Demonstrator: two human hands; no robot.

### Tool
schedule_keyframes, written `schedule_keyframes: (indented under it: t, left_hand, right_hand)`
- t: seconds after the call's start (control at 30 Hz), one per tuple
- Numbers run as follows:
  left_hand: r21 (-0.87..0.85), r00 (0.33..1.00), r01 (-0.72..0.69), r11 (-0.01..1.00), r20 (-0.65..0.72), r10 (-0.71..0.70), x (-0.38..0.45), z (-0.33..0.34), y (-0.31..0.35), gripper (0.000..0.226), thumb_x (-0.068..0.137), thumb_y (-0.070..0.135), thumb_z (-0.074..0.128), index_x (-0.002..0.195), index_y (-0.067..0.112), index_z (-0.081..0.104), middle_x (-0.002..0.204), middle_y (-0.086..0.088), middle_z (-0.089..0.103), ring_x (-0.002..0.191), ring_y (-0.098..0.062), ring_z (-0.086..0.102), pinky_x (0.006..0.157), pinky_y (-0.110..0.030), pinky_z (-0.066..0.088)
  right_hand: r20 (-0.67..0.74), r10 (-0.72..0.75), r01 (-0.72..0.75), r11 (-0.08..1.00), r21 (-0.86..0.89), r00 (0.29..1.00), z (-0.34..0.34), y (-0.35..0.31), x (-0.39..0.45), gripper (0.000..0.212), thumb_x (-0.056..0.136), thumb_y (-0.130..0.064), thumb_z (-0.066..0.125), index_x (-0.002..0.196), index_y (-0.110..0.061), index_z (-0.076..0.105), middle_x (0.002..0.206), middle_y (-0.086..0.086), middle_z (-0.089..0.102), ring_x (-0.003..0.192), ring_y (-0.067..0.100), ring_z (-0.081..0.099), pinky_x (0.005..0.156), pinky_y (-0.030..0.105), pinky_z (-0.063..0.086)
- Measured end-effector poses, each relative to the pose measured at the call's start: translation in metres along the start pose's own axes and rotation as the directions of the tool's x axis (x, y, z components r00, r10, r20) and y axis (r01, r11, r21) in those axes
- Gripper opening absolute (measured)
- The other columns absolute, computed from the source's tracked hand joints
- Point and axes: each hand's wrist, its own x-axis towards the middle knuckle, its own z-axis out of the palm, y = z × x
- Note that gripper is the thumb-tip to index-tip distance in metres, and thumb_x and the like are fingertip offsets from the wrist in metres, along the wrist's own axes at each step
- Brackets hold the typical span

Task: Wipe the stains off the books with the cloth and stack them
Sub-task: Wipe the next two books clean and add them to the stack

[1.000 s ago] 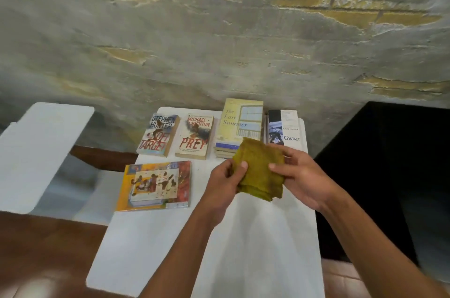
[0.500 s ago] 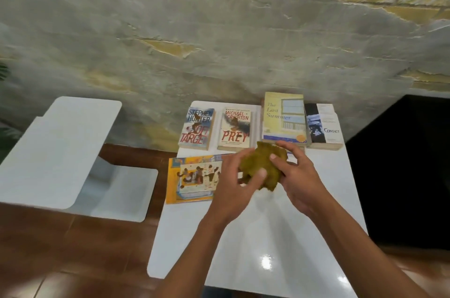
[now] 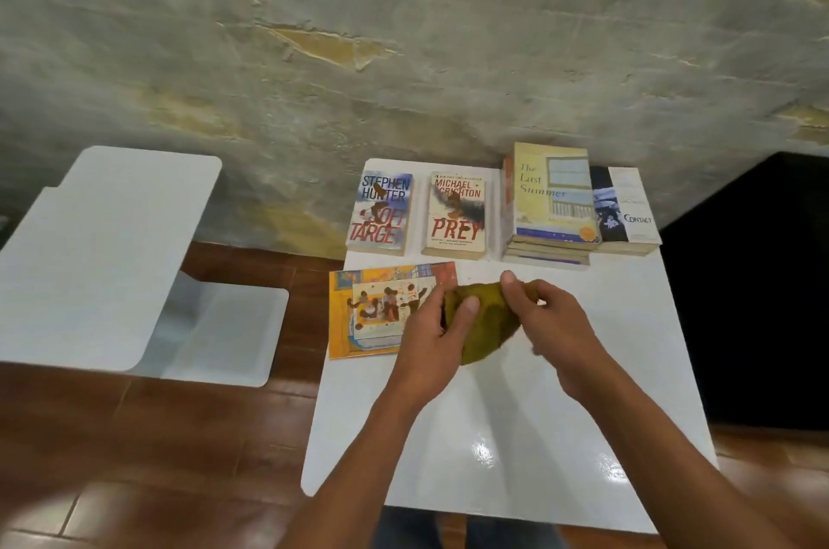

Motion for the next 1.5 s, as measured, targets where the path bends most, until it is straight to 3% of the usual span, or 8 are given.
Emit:
schedule_keyframes:
  t: [0.2,0.37,0.57,0.87,1.07,1.23,1.4,1.5]
  left_hand:
    - [-0.236,0.986,0.168,0.957,0.035,-0.164,0.010,0.000,-0.008,0.051,0.090,0.062,0.051,0.127,0.029,0.058,0.120,0.000,0.067,0.113,-0.016,0.066,0.090,-0.034,0.059]
    - [-0.094,0.941,0.277,0.956,-0.176,-0.290,0.007,0.012,-0.023,0.033,0.095,0.048,0.057,0.116,0.023,0.049,0.099,0.007,0.063,0.091,-0.006,0.063,0.070,-0.019,0.053]
    - [-0.077,0.927,0.250,0.965,-0.267,-0.261,-0.005,0.022,-0.050,0.015,0.098,0.043,0.056,0.098,0.028,0.056,0.093,0.014,0.063,0.088,0.002,0.059,0.075,-0.019,0.052]
    - [-0.270,0.924,0.126,0.955,-0.318,-0.212,-0.009,0.021,-0.064,0.006,0.095,0.026,0.068,0.096,0.020,0.066,0.087,0.010,0.069,0.085,-0.007,0.065,0.072,-0.026,0.058]
    - [-0.180,0.914,0.098,0.979,-0.373,-0.160,-0.004,0.026,-0.080,0.014,0.093,0.019,0.071,0.085,0.029,0.065,0.090,0.011,0.066,0.092,-0.011,0.061,0.081,-0.032,0.056]
    - [0.049,0.906,0.087,0.995,-0.418,-0.059,-0.008,0.014,-0.094,0.016,0.083,0.054,0.069,0.097,0.059,0.063,0.119,0.018,0.056,0.119,-0.001,0.050,0.097,-0.024,0.047]
    - [0.221,0.600,0.431,0.875,-0.794,-0.095,-0.011,-0.011,-0.123,0.054,0.089,0.055,0.059,0.133,0.022,0.054,0.136,-0.004,0.053,0.122,-0.019,0.044,0.100,-0.050,0.046]
    - [0.301,0.579,0.511,0.805,-0.813,-0.063,-0.007,-0.018,-0.138,0.076,0.086,0.060,0.065,0.144,0.016,0.041,0.145,-0.009,0.042,0.134,-0.026,0.036,0.111,-0.049,0.032]
  right_hand:
    - [0.233,-0.028,-0.041,0.957,0.287,0.972,-0.004,0.012,0.017,0.033,0.086,-0.044,0.069,0.112,-0.023,0.067,0.108,0.004,0.069,0.102,0.025,0.067,0.080,0.041,0.061]
    - [0.390,-0.030,-0.020,0.992,0.125,0.920,-0.004,0.030,0.028,0.049,0.072,-0.053,0.073,0.108,-0.021,0.069,0.102,-0.004,0.075,0.094,0.016,0.072,0.079,0.031,0.059]
    - [0.336,0.023,-0.004,0.998,-0.056,0.942,0.007,0.046,0.040,0.042,0.077,-0.053,0.074,0.106,-0.024,0.067,0.104,-0.003,0.070,0.095,0.019,0.068,0.073,0.031,0.058]
    - [0.475,0.135,-0.341,0.860,0.379,0.870,0.021,0.055,0.047,0.032,0.093,-0.023,0.063,0.122,-0.010,0.065,0.116,0.010,0.072,0.107,0.028,0.070,0.088,0.045,0.057]
    - [0.482,0.050,-0.250,0.899,0.360,0.875,0.032,0.060,0.045,0.037,0.089,-0.024,0.065,0.123,-0.007,0.062,0.118,0.013,0.070,0.110,0.030,0.068,0.089,0.045,0.058]
    - [0.324,0.012,-0.022,0.999,0.027,0.946,0.034,0.055,0.056,0.022,0.082,-0.032,0.077,0.103,-0.028,0.071,0.099,-0.006,0.072,0.095,0.021,0.069,0.073,0.041,0.061]
    - [0.286,-0.128,0.247,0.868,-0.432,0.950,0.034,0.049,0.087,0.019,0.090,-0.033,0.072,0.106,-0.030,0.063,0.103,-0.010,0.061,0.095,0.014,0.059,0.072,0.023,0.049]
    - [0.316,-0.134,0.295,0.786,-0.543,0.939,0.042,0.051,0.104,0.026,0.090,-0.033,0.072,0.113,-0.028,0.062,0.112,-0.007,0.055,0.101,0.015,0.054,0.079,0.028,0.046]
